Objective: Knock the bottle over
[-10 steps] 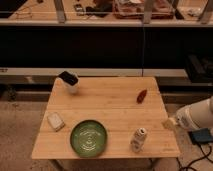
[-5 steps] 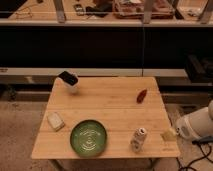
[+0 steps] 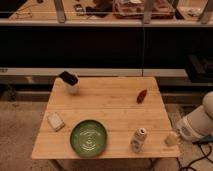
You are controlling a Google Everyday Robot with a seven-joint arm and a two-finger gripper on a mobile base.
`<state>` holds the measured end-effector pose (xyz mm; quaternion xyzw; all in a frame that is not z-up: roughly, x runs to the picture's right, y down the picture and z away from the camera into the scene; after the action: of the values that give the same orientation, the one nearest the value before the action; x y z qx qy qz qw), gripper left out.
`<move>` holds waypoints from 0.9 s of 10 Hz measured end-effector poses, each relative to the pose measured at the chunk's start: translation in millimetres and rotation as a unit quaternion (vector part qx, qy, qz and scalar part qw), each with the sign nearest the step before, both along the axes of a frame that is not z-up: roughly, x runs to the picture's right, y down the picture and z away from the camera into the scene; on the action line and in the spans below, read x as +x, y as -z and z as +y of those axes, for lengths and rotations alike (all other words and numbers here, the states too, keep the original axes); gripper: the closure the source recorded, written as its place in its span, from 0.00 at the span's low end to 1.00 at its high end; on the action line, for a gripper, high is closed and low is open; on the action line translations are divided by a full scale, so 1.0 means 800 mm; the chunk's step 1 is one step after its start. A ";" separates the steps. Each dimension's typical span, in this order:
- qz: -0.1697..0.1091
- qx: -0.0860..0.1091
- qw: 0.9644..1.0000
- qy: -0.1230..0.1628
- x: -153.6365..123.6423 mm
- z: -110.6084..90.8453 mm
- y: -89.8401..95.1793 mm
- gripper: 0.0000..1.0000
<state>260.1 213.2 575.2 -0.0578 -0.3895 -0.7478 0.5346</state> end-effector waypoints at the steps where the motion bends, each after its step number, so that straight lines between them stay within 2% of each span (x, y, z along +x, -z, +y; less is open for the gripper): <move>1: -0.005 -0.010 1.000 0.001 -0.004 0.002 0.000 0.86; 3: -0.026 -0.030 0.999 -0.006 -0.016 0.006 -0.001 0.86; 6: -0.049 -0.044 0.998 -0.009 -0.025 0.009 -0.004 0.86; 9: -0.050 -0.056 0.997 -0.005 -0.021 0.019 -0.008 0.86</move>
<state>243.7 228.4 581.5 -0.0484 -0.4576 -0.7241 0.5138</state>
